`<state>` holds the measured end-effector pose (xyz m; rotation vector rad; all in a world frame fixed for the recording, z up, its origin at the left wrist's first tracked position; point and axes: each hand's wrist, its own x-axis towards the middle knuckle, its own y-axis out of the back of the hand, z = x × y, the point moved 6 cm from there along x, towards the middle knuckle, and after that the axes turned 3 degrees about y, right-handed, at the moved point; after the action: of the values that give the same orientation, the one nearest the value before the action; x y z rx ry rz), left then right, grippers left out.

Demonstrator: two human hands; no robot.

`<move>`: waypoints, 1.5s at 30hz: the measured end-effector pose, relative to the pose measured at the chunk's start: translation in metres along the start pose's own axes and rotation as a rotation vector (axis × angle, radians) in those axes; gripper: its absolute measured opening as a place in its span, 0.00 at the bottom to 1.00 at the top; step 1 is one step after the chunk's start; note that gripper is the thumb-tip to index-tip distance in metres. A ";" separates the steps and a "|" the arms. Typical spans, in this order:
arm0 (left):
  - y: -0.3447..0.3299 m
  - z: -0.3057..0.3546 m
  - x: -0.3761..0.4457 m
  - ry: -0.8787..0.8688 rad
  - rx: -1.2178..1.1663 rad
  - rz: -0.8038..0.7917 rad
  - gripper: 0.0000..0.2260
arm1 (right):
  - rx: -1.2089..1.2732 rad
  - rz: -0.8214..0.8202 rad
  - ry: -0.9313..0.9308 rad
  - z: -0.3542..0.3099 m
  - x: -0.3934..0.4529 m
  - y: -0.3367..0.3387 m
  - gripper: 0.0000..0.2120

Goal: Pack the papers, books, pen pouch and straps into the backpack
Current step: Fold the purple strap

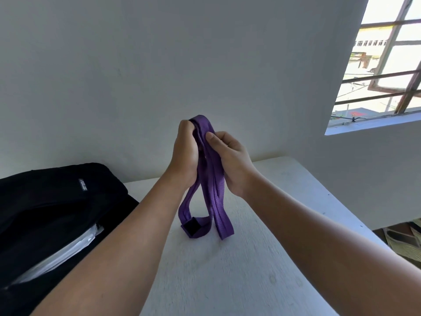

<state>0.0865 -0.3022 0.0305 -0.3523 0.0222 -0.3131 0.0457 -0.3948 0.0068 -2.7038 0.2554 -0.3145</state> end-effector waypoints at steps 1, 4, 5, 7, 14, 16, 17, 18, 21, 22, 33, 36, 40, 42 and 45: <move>-0.003 0.000 -0.001 0.007 -0.008 -0.018 0.18 | 0.008 0.000 -0.004 -0.001 0.000 -0.001 0.07; -0.011 -0.003 -0.003 0.030 -0.024 -0.108 0.19 | 0.047 -0.005 0.015 -0.006 0.003 -0.003 0.08; -0.014 -0.003 -0.005 0.038 -0.020 -0.144 0.19 | 0.059 -0.007 0.021 -0.007 0.003 -0.005 0.09; -0.015 -0.004 -0.007 0.036 -0.009 -0.173 0.18 | 0.077 -0.014 0.021 -0.008 0.002 -0.008 0.08; -0.004 -0.005 0.004 0.018 0.067 -0.038 0.12 | 0.121 -0.049 -0.048 0.001 -0.002 -0.011 0.06; -0.005 -0.006 0.004 0.020 0.098 -0.039 0.13 | 0.115 -0.018 -0.057 0.002 -0.001 -0.007 0.12; -0.005 -0.007 0.003 0.034 0.107 -0.033 0.14 | 0.116 -0.005 -0.062 0.002 -0.001 -0.005 0.15; -0.003 -0.008 0.005 0.048 0.110 -0.019 0.16 | 0.113 -0.007 -0.063 0.002 0.000 -0.004 0.18; -0.007 -0.004 -0.001 0.000 0.078 -0.037 0.13 | 0.079 -0.064 -0.062 -0.004 -0.002 -0.006 0.16; -0.011 -0.005 -0.003 -0.016 0.024 -0.089 0.12 | 0.089 -0.074 -0.054 -0.007 -0.003 -0.006 0.15; -0.010 -0.050 -0.024 0.105 0.229 -0.335 0.21 | 0.063 0.024 0.026 -0.018 0.004 0.002 0.05; -0.005 -0.054 -0.026 0.148 0.237 -0.296 0.11 | 0.060 0.046 0.027 -0.020 0.004 0.003 0.05; 0.011 -0.062 -0.020 0.167 0.268 -0.253 0.14 | 0.025 0.039 0.009 -0.020 0.008 0.008 0.11; 0.016 -0.066 -0.023 0.235 0.270 -0.292 0.12 | 0.029 0.040 -0.013 -0.018 0.008 0.011 0.12; 0.019 -0.075 -0.032 0.374 0.255 -0.386 0.06 | 0.082 0.077 0.002 -0.017 0.011 0.015 0.10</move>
<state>0.0556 -0.3005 -0.0476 -0.0372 0.2810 -0.7540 0.0501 -0.4174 0.0179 -2.6059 0.3384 -0.2983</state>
